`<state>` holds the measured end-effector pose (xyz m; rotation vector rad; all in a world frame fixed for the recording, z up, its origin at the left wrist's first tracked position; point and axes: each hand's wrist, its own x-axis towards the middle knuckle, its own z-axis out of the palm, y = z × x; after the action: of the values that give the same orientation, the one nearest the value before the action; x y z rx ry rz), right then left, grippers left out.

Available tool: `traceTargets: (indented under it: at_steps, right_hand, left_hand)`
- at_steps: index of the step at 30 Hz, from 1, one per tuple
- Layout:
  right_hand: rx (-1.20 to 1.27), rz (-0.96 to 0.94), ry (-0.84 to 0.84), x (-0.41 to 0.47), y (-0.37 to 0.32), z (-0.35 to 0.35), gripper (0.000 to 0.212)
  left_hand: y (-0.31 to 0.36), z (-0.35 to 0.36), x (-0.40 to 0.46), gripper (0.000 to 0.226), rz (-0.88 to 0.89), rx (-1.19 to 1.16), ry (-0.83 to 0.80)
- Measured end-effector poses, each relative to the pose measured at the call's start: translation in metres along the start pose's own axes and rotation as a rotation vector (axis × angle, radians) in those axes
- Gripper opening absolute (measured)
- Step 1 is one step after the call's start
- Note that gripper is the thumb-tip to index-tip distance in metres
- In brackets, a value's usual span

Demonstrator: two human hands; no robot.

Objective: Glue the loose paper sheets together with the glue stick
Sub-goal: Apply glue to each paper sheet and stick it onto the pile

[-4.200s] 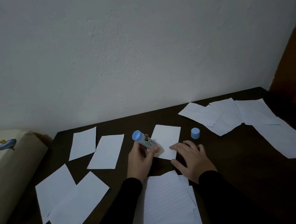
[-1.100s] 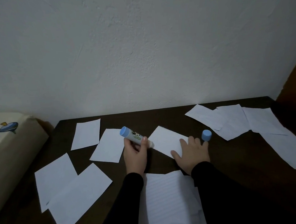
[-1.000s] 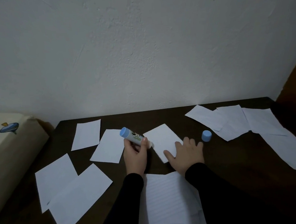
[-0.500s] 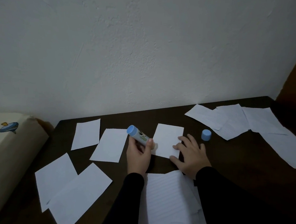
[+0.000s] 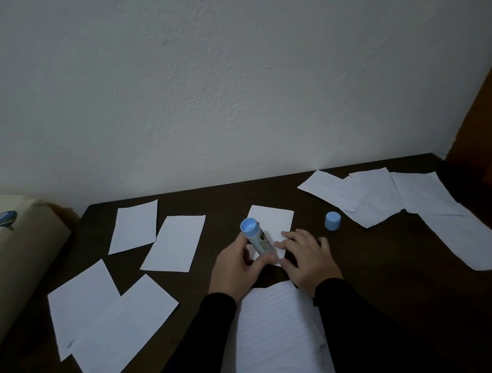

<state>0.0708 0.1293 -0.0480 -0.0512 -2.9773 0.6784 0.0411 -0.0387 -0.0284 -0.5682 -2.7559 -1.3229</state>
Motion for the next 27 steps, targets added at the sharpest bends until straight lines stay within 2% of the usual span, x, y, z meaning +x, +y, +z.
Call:
traceTargets:
  at_steps: [4, 11, 14, 21, 27]
  right_hand:
    - [0.003, 0.003, -0.015, 0.002, 0.000, 0.000, 0.036]
    - [0.008, 0.004, -0.010, 0.003, 0.000, 0.001, 0.033]
    - [-0.007, 0.008, 0.005, 0.003, 0.000, 0.002, 0.034]
    - [-0.018, 0.019, -0.004, 0.004, -0.001, 0.003, 0.036]
    - [-0.001, 0.011, -0.007, 0.004, -0.002, 0.001, 0.036]
  left_hand:
    - [-0.003, 0.003, 0.002, 0.051, 0.049, 0.063, -0.010]
    - [-0.012, 0.006, 0.003, 0.028, 0.156, 0.078, 0.034]
    - [-0.012, 0.004, 0.005, 0.025, 0.107, 0.070, 0.089]
    - [-0.014, 0.006, 0.010, 0.046, -0.062, 0.024, 0.198]
    - [-0.016, 0.007, 0.014, 0.047, -0.166, -0.013, 0.266]
